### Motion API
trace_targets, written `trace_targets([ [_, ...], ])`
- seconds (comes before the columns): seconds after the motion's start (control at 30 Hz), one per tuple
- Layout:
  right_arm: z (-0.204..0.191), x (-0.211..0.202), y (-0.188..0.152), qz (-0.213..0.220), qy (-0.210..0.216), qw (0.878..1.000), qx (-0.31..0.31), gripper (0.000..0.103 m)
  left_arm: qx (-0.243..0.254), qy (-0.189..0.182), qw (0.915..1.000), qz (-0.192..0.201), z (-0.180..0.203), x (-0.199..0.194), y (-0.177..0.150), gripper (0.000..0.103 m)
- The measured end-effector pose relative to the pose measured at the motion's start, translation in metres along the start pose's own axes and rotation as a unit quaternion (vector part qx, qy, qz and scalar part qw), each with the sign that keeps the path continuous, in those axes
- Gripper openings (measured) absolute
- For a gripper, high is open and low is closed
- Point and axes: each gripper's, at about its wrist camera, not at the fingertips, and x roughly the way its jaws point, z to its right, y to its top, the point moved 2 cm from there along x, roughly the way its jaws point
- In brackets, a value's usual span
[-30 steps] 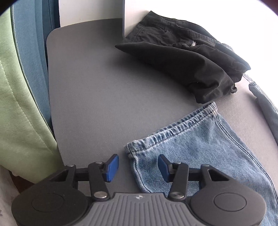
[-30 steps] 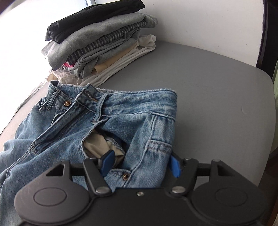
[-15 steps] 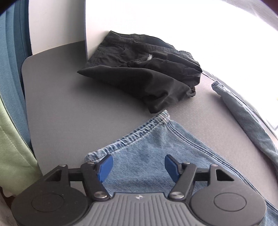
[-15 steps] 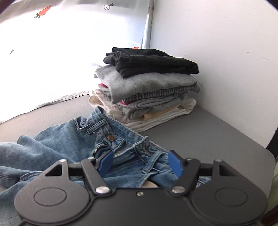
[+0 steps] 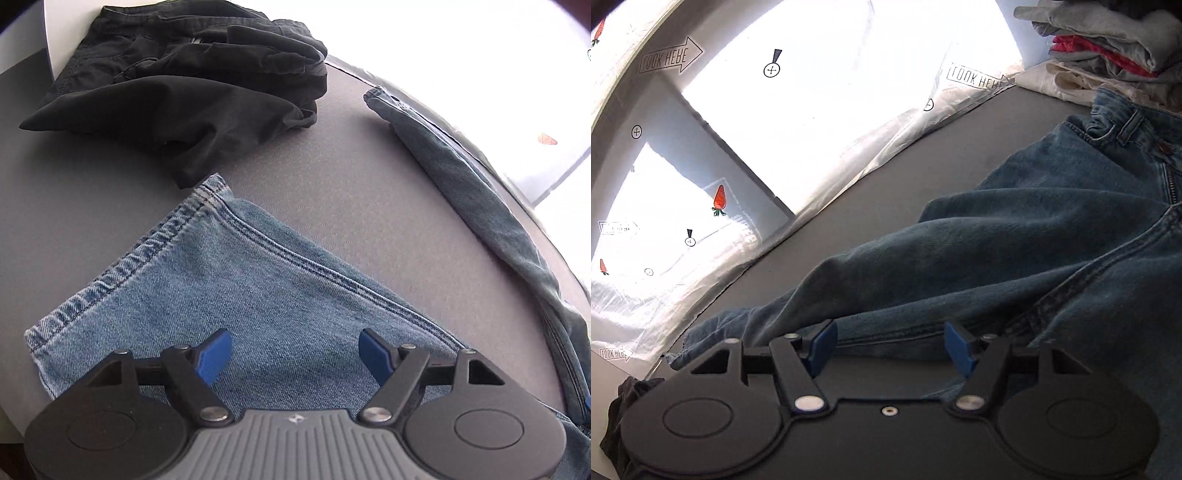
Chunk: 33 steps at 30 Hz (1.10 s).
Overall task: Fold clothes
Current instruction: 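Regrasp the leg hem with the left gripper while right gripper grasps the other leg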
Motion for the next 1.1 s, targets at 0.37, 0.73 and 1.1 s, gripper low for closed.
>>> trace_targets([
  [0.37, -0.087, 0.117, -0.032, -0.066, 0.073, 0.984, 0.146, 0.054, 0.035, -0.036, 0.9982, -0.032, 0.000, 0.047, 0.054, 0.077],
  [0.73, -0.118, 0.151, -0.021, -0.104, 0.099, 0.977, 0.158, 0.006, 0.103, -0.088, 0.9906, -0.016, 0.056, 0.084, 0.110, 0.088],
  [1.1, -0.084, 0.194, 0.095, 0.040, 0.085, 0.975, 0.200, 0.004, 0.149, -0.090, 0.9842, 0.033, 0.120, 0.124, 0.167, 0.088],
])
